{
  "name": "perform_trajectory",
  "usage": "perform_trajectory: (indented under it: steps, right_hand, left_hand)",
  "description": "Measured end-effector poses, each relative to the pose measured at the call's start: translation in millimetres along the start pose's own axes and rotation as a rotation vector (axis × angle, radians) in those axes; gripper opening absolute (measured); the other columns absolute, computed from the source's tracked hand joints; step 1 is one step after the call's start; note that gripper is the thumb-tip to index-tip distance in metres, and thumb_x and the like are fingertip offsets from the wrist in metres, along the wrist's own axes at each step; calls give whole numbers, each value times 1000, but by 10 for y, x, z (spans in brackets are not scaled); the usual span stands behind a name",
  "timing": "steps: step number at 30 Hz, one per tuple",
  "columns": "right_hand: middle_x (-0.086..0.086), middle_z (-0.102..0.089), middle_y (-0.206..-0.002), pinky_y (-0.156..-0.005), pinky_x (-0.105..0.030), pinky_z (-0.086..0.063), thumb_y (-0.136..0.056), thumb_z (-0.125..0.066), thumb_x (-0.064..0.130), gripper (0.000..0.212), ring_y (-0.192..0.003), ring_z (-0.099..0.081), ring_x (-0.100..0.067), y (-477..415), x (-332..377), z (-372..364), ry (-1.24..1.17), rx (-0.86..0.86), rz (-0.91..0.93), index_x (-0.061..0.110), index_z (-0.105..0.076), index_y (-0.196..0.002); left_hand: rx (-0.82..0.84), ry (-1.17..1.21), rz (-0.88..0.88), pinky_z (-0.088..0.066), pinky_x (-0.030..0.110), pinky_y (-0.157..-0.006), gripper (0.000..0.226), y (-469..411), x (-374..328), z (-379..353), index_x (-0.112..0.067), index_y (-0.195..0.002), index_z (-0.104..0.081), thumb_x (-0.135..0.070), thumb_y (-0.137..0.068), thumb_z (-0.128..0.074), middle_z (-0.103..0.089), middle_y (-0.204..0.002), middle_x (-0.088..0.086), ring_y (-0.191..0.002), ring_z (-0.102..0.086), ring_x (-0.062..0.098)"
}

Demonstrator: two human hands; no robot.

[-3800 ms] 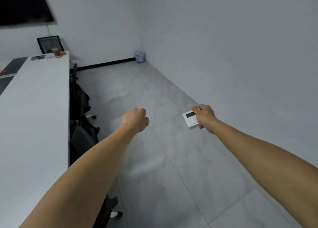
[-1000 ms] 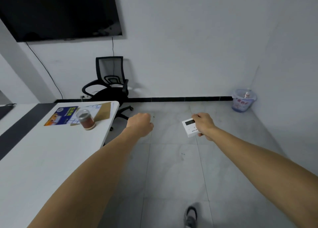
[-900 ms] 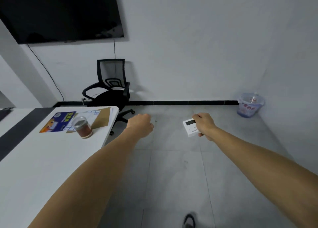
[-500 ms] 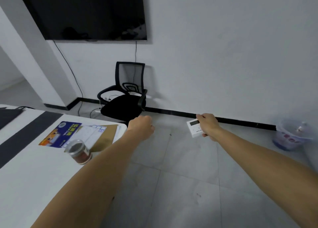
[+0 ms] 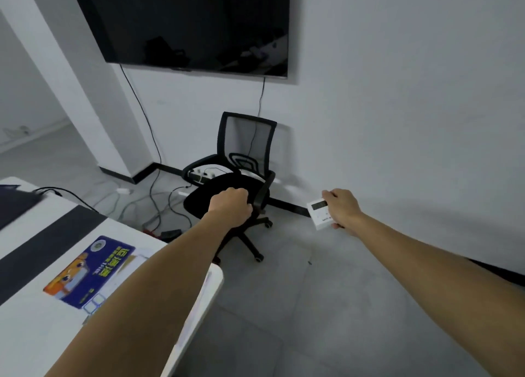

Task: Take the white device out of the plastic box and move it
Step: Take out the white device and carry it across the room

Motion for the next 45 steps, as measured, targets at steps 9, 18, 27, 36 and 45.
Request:
perform_trajectory:
  steps: [9,18,27,36,45]
  right_hand:
    - [-13,-65,-75,-36,-25,-44,-96,-48,32,31,-58,-61,-24,-1672,771,-858,61,201,115,9,-59,-79]
    - [-13,-62,-81,-32,-21,-41,-98,-44,38,35,-67,-59,-26,-3094,1688,-1953,178,501,285,7,-61,-94]
    - [-6,-57,-71,-32,-21,-41,-97,-46,36,32,-66,-60,-23,-3136,2475,-3372,267,751,458,13,-61,-80]
    - [-4,-61,-64,-27,-20,-39,-95,-50,35,30,-53,-61,-22,-2615,3279,-4959,366,895,623,16,-60,-75]
    - [-7,-64,-71,-54,-36,-51,-97,-46,36,32,-64,-65,-26,-1655,3658,-6253,489,1161,813,15,-57,-75]
  left_hand:
    - [42,-18,196,-46,34,-62,19,-1254,699,-45,-14,-86,-52,-31,-92,-47,-61,-90,7,-80,-59,25]
    - [13,14,524,-40,33,-62,23,-2083,1426,-54,-13,-100,-59,-30,-91,-45,-62,-98,8,-82,-57,26]
    - [-24,20,842,-41,33,-61,22,-1824,2416,-147,-16,-88,-59,-33,-87,-45,-66,-92,8,-71,-54,28]
    - [-102,72,1149,-42,33,-62,14,-1302,3655,2,-18,-88,-54,-30,-87,-47,-65,-92,6,-74,-57,26]
    - [-166,166,1445,-45,29,-61,26,-444,4209,-183,-16,-104,-61,-37,-91,-56,-68,-97,4,-76,-60,18]
Point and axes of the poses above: each hand's wrist, its own y-axis away from the middle knuckle, its own z-axis out of the back of the hand, x = y × z, the point moved 1 cm from there along -y, towards the middle knuckle
